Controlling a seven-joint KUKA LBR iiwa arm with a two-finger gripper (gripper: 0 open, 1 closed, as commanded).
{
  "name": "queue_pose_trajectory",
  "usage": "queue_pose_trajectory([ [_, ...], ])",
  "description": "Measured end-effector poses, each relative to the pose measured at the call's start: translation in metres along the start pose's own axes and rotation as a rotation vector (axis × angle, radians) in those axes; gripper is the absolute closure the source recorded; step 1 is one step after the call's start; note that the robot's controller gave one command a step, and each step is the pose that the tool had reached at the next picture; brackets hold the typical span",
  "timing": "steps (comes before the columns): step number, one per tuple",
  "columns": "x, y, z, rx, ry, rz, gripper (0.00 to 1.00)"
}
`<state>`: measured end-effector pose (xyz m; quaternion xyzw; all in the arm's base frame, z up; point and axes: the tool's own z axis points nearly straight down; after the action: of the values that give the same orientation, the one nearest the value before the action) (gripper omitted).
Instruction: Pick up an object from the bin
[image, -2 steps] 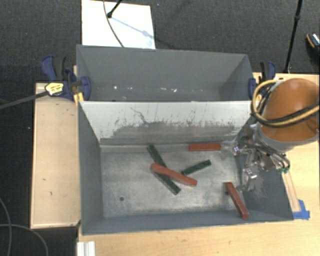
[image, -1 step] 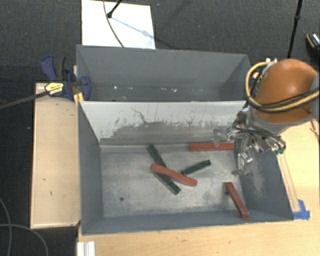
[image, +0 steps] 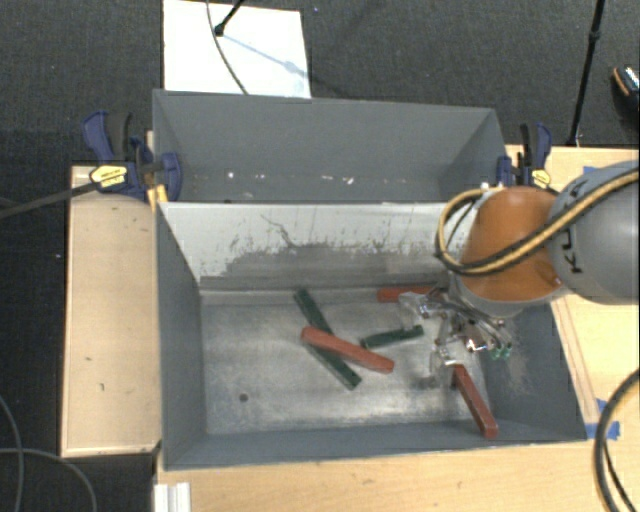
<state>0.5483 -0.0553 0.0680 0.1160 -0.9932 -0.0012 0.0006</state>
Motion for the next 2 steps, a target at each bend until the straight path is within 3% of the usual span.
queue_pose_trajectory([
  [1,-0.002,-0.001,-0.003,0.003,-0.005,-0.003,1.0],
  [2,-0.024,0.024,-0.012,0.004,-0.008,-0.154,1.0],
])
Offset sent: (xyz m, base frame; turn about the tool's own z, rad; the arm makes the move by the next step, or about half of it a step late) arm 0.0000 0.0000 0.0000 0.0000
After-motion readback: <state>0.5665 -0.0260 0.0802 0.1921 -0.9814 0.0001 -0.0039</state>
